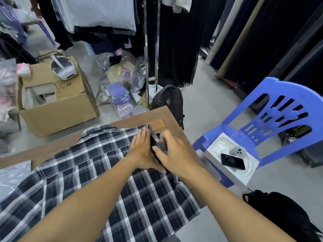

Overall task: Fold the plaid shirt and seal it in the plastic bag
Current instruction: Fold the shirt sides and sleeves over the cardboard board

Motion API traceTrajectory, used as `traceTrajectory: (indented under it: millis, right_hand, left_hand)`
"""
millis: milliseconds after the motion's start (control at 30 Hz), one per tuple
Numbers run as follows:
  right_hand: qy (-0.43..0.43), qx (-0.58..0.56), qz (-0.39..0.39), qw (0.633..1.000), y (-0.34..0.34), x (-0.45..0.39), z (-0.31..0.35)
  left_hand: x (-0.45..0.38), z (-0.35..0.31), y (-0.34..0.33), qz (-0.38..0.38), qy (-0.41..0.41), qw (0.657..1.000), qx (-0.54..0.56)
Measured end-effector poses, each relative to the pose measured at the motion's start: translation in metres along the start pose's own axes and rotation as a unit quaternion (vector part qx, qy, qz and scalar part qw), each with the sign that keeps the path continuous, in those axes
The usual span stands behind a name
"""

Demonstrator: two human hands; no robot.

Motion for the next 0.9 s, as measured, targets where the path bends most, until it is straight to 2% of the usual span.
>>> traceTrajectory:
  millis: [100, 167, 233, 300, 367, 433, 500, 567, 633, 667, 767, 833, 900]
  right_hand:
    - [0.036, 0.008, 0.077, 0.996, -0.031, 0.012, 0.012]
    - [0.057, 0.066, 0.132, 0.987, -0.056, 0.023, 0.01]
    - [0.073, 0.125, 0.165, 0.976, -0.073, 0.033, 0.01]
    - [0.096, 0.164, 0.187, 0.964, -0.089, 0.042, 0.011]
    - [0.096, 0.195, 0.217, 0.952, -0.101, 0.049, 0.011]
    - [0.07, 0.203, 0.254, 0.943, -0.108, 0.057, 0.008]
    - [0.033, 0.175, 0.237, 0.955, -0.106, 0.061, 0.005]
    - [0.014, 0.196, 0.128, 0.972, -0.09, 0.056, -0.001]
    - [0.003, 0.243, 0.044, 0.969, -0.074, 0.049, -0.011]
    - [-0.017, 0.26, 0.046, 0.964, -0.069, 0.048, -0.017]
    - [-0.045, 0.301, 0.139, 0.942, -0.068, 0.053, -0.038]
    - [-0.011, 0.318, 0.158, 0.935, -0.07, 0.062, -0.044]
    - [0.031, 0.327, 0.139, 0.934, -0.072, 0.07, -0.047]
  left_hand:
    - [0.005, 0.031, 0.019, -0.061, 0.002, 0.995, 0.078]
    - [0.006, 0.055, 0.032, -0.134, 0.051, 0.967, 0.212]
    - [0.008, 0.067, 0.042, -0.196, 0.112, 0.937, 0.269]
    - [0.009, 0.069, 0.044, -0.188, 0.183, 0.903, 0.341]
    - [0.01, 0.066, 0.04, -0.143, 0.226, 0.862, 0.431]
    - [0.011, 0.059, 0.037, -0.119, 0.217, 0.874, 0.419]
    - [0.01, 0.051, 0.033, -0.12, 0.183, 0.906, 0.361]
    - [0.009, 0.042, 0.033, -0.14, 0.139, 0.93, 0.309]
    - [0.005, 0.037, 0.032, -0.145, 0.106, 0.941, 0.286]
    - [0.002, 0.035, 0.032, -0.141, 0.093, 0.943, 0.287]
    - [-0.006, 0.033, 0.033, -0.151, 0.067, 0.94, 0.299]
    - [-0.009, 0.035, 0.03, -0.155, 0.059, 0.945, 0.28]
    - [-0.006, 0.036, 0.025, -0.142, 0.049, 0.968, 0.199]
Point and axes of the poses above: each hand's wrist, its own x-axis away from the middle knuckle, its own y-axis out of the back of the hand, z = x × y, the point moved 5 cm from there along -x, towards the middle knuckle, and after that the axes turned 10 degrees about -z, right-handed, at the moved point
